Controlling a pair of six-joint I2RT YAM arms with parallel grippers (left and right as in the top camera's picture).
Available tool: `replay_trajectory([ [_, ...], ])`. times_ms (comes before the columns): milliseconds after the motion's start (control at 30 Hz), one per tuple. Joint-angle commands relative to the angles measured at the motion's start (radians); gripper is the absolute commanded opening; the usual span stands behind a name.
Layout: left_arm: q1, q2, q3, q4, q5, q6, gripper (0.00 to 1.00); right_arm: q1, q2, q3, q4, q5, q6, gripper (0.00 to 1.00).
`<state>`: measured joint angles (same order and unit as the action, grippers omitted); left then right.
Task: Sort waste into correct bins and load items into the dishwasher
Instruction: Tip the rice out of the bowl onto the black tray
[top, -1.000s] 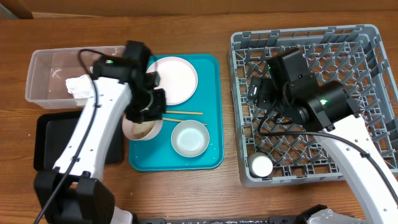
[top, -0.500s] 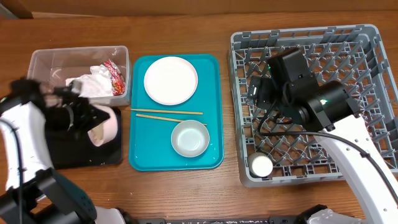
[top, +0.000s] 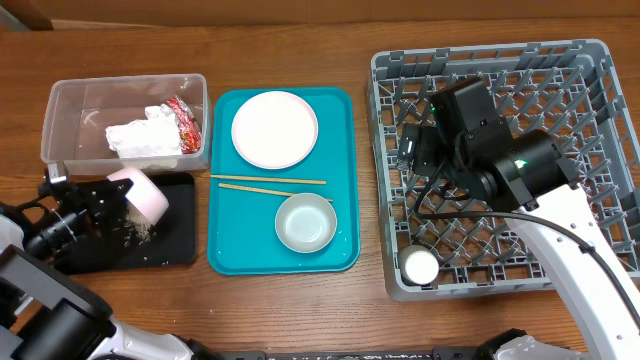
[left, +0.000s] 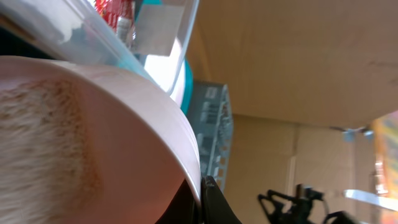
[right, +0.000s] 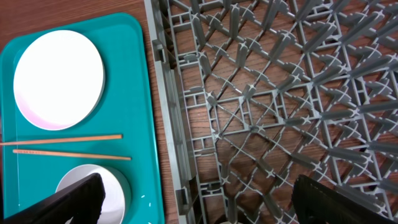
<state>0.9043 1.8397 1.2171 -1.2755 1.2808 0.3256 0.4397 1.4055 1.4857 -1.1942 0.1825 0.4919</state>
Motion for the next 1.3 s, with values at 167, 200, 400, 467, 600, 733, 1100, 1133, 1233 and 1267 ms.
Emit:
replay_trajectory([
  [167,0.007,0.048,-0.006,-0.072,0.154,0.002,0.04,-0.003,-0.002,0.019,0.004,-0.001,-0.010,0.98],
  [200,0.008,0.048,-0.006,-0.078,0.167,0.003,0.04,-0.003,-0.002,0.019,0.004,0.000,-0.010,0.98],
  [400,0.018,0.048,-0.006,-0.008,0.198,-0.004,0.04,-0.003,-0.002,0.019,0.001,-0.003,-0.010,0.98],
  [467,0.029,0.048,-0.006,0.024,0.149,-0.076,0.04,-0.003,-0.002,0.019,0.000,-0.003,-0.010,0.98],
  [600,0.037,0.048,-0.006,0.003,0.149,-0.076,0.04,-0.003,-0.002,0.019,-0.005,-0.004,-0.010,0.98],
  [733,0.039,0.048,-0.006,-0.004,0.151,-0.075,0.04,-0.003,-0.002,0.019,-0.007,-0.004,-0.010,0.98],
  [1100,0.039,0.046,-0.003,-0.159,0.125,0.040,0.04,-0.003,-0.002,0.019,-0.019,-0.004,-0.010,0.98],
  [1133,0.039,0.046,-0.003,-0.163,0.124,0.050,0.04,-0.003,-0.002,0.019,-0.020,-0.004,-0.010,0.98],
  [1233,0.039,0.045,0.000,-0.186,0.125,0.087,0.04,-0.003,-0.002,0.019,-0.021,-0.004,-0.010,0.98],
  [1267,0.037,0.045,0.007,-0.209,0.124,0.121,0.04,-0.003,-0.002,0.019,-0.021,-0.004,-0.010,0.98],
])
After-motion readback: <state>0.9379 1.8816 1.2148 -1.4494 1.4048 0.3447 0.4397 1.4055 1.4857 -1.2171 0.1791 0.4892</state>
